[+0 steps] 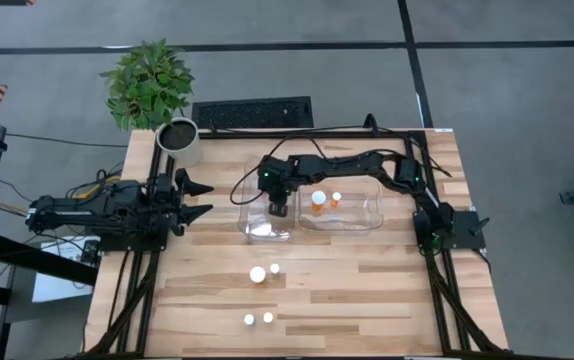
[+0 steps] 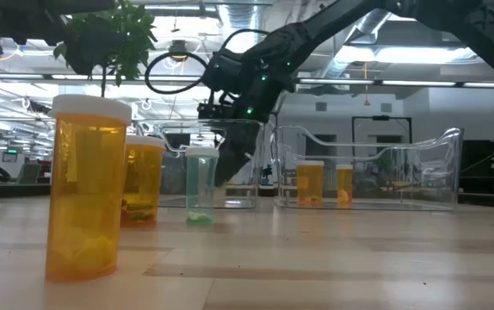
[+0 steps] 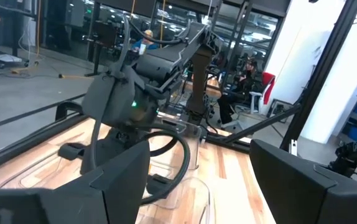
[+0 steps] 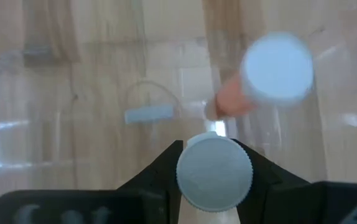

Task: Pick and place medicine bottles into bin by pill shape (circle, oval)
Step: Put the yellow pill bottle into the left transparent bin, then put the top blue pill bottle into the left transparent bin

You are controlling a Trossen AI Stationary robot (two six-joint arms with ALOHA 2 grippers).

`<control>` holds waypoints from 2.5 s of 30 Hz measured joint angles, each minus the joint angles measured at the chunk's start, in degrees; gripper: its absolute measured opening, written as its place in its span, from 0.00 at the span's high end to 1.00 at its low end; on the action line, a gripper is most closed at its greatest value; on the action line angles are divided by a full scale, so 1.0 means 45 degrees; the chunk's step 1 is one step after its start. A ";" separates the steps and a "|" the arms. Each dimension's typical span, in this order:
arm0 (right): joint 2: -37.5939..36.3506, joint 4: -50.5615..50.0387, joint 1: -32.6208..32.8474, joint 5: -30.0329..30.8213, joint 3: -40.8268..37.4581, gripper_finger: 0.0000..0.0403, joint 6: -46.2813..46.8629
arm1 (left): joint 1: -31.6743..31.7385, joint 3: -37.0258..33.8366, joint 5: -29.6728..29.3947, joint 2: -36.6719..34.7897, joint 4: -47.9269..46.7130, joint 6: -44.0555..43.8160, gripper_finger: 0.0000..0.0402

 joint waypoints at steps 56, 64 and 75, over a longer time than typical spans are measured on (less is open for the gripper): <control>-0.0736 -1.2619 0.0902 0.0007 0.7930 0.50 -0.0250 | 0.0000 0.0000 0.0009 0.0005 0.0000 -0.0087 0.33; -0.4348 -1.2893 0.3318 0.0677 0.6180 0.50 0.2395 | -0.0005 0.0000 0.0101 0.0000 -0.0068 -0.0175 0.33; -0.7522 -0.7552 0.8168 0.5459 0.0268 0.50 0.5746 | -0.0005 0.0000 0.0101 0.0004 -0.0068 -0.0500 0.33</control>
